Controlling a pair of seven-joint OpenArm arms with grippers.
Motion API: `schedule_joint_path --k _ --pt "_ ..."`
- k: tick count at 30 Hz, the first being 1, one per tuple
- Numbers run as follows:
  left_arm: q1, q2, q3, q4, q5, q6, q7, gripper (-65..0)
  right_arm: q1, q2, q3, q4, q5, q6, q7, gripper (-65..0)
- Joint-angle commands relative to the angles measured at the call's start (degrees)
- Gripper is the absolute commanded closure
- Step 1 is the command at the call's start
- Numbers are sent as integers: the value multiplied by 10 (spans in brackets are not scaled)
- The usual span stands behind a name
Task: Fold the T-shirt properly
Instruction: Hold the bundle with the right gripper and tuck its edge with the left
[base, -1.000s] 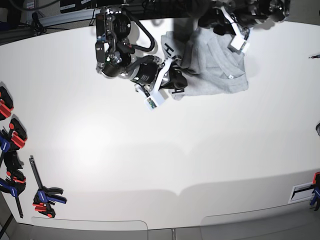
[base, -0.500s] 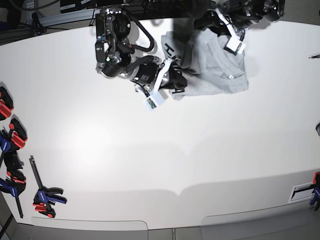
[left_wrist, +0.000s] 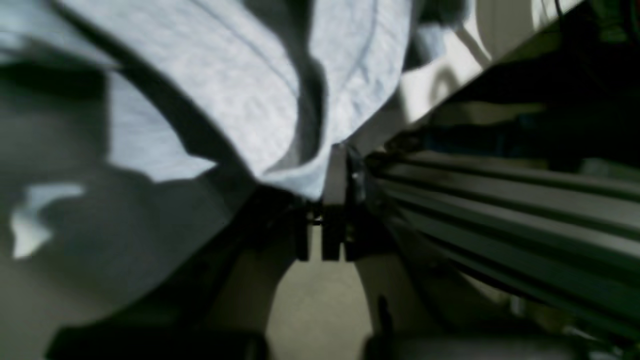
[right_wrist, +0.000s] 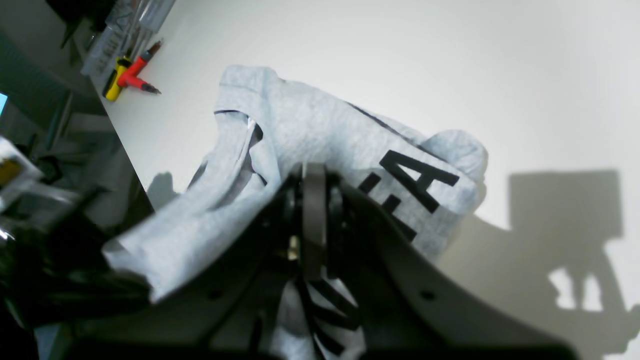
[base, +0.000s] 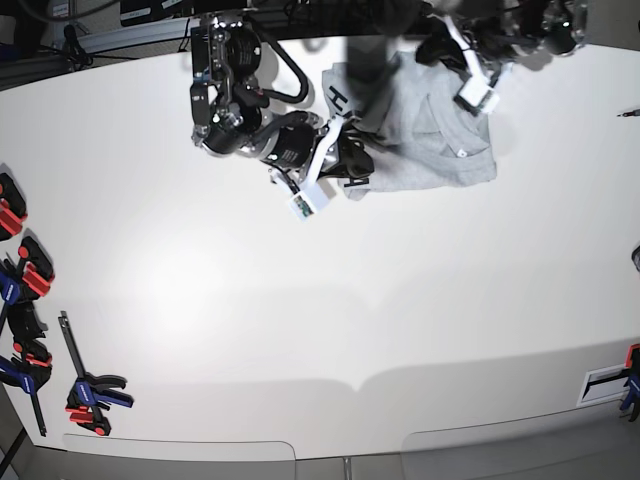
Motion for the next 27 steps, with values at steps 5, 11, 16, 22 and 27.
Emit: schedule_joint_path --k 5,11,16,22,27 --pt "30 -22 -58 76 3 -4 -5 0 8 -4 -1 9 12 2 12 0" --pt "39 -46 -96 83 21 -4 -4 0 8 -4 -1 9 12 2 12 0" --pt "39 -45 -101 83 37 -4 2 0 8 -4 -1 9 12 2 12 0" --pt "50 -50 -101 83 54 -4 15 0 8 -4 -1 9 12 2 12 0" --pt "88 -71 -101 83 55 -4 14 0 8 -4 -1 9 12 2 12 0"
